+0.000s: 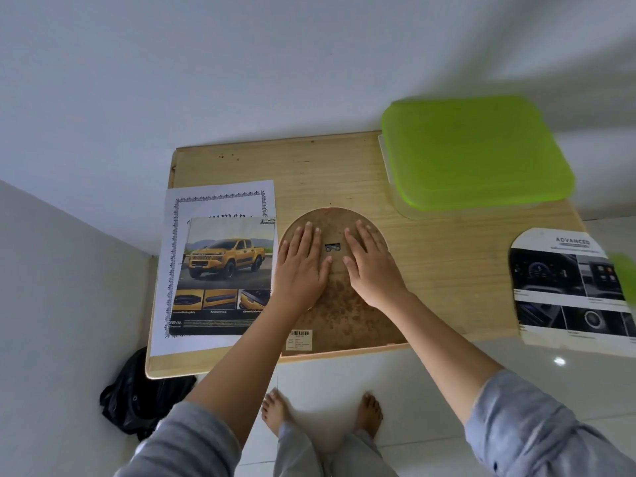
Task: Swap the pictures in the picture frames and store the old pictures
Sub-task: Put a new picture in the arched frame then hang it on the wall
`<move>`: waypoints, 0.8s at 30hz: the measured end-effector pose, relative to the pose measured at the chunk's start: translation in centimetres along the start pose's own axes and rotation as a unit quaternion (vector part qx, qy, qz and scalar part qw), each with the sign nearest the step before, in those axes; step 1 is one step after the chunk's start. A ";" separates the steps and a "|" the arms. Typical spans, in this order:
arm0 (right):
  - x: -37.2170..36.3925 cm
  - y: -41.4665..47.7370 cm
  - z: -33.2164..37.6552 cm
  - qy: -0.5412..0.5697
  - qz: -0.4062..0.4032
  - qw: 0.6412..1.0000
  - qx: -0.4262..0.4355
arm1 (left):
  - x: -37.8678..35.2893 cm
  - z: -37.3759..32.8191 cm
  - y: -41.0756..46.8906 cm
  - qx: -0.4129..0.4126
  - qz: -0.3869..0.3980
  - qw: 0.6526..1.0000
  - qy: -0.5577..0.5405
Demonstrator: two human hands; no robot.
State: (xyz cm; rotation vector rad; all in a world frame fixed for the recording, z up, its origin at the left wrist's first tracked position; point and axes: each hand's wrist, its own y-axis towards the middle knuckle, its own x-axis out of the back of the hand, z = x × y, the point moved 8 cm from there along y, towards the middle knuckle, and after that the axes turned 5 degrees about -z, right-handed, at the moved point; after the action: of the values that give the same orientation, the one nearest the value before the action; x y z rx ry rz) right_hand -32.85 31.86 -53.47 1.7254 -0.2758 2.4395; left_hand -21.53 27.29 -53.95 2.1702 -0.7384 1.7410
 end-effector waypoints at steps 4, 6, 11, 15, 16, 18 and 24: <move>1.1 -1.5 0.3 0.054 0.005 0.998 -0.016 | 0.2 -0.6 -1.3 0.024 0.001 1.000 -0.014; 1.1 -3.2 0.7 0.063 -0.004 0.998 -0.019 | 0.0 -1.0 -3.3 0.019 -0.014 0.999 -0.032; -0.3 -7.8 1.2 0.036 -0.037 0.998 -0.028 | -1.4 -1.4 -8.1 0.006 -0.056 0.998 -0.037; -1.7 -8.9 1.0 -0.014 -0.027 0.999 -0.020 | -1.9 -0.9 -8.9 -0.009 -0.064 0.998 -0.010; -1.8 -8.9 0.9 -0.020 -0.024 0.999 -0.018 | -1.9 -0.8 -8.9 -0.013 -0.064 0.998 -0.004; -1.9 -8.8 1.0 -0.026 -0.019 0.999 -0.011 | -2.0 -0.8 -8.9 -0.015 -0.060 0.998 0.003; -1.7 -8.7 0.9 0.005 -0.015 1.000 -0.002 | -2.2 -0.8 -8.9 -0.018 -0.057 0.998 0.007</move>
State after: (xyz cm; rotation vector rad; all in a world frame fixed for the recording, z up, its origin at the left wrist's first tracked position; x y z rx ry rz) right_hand -29.54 40.13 -54.22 1.7037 -0.2517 2.4243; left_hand -17.79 35.61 -54.93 2.1299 -0.6252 1.6707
